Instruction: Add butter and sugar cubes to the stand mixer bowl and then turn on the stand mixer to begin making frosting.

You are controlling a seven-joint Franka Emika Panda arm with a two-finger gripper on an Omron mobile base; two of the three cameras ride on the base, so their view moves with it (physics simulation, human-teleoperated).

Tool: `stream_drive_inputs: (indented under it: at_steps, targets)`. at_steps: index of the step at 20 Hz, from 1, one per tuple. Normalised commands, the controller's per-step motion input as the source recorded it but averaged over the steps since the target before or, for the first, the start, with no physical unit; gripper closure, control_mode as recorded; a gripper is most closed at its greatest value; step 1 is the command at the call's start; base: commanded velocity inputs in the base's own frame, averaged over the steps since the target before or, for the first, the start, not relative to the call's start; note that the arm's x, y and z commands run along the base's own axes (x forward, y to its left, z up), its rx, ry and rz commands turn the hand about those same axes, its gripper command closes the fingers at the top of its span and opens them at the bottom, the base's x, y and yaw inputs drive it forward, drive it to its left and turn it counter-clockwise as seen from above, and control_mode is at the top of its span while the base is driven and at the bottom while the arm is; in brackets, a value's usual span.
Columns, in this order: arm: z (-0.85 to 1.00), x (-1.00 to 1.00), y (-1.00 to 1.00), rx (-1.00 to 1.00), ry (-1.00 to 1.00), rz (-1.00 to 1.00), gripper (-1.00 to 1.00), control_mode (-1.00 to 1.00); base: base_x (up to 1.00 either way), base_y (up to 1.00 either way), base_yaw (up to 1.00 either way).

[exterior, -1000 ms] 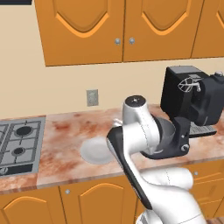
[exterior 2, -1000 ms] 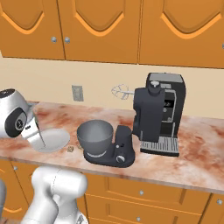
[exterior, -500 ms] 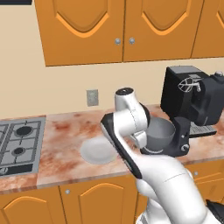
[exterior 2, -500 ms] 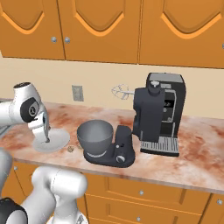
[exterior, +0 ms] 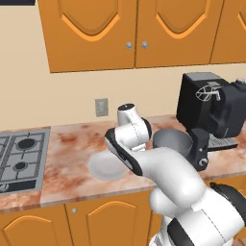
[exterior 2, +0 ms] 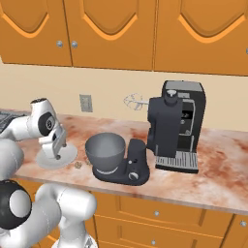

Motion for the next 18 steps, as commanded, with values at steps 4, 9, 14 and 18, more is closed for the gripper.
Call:
stream_drive_inputs:
  at_steps: [4, 9, 14, 18]
  targets:
    - [-0.19, 0.23, 0.00, -0.08, -0.09, -0.12, -1.00, -1.00, 0.00, 0.00, 0.00]
    - [-0.20, 0.14, -0.02, -0.07, -0.11, -0.08, -1.00, -1.00, 0.00, 0.00, 0.00]
    - [-0.34, 0.11, -0.23, -0.01, -0.07, -0.02, -1.00, -1.00, 0.00, 0.00, 0.00]
    - [-0.27, 0.11, -0.22, 0.00, -0.03, 0.00, -1.00, -1.00, 0.00, 0.00, 0.00]
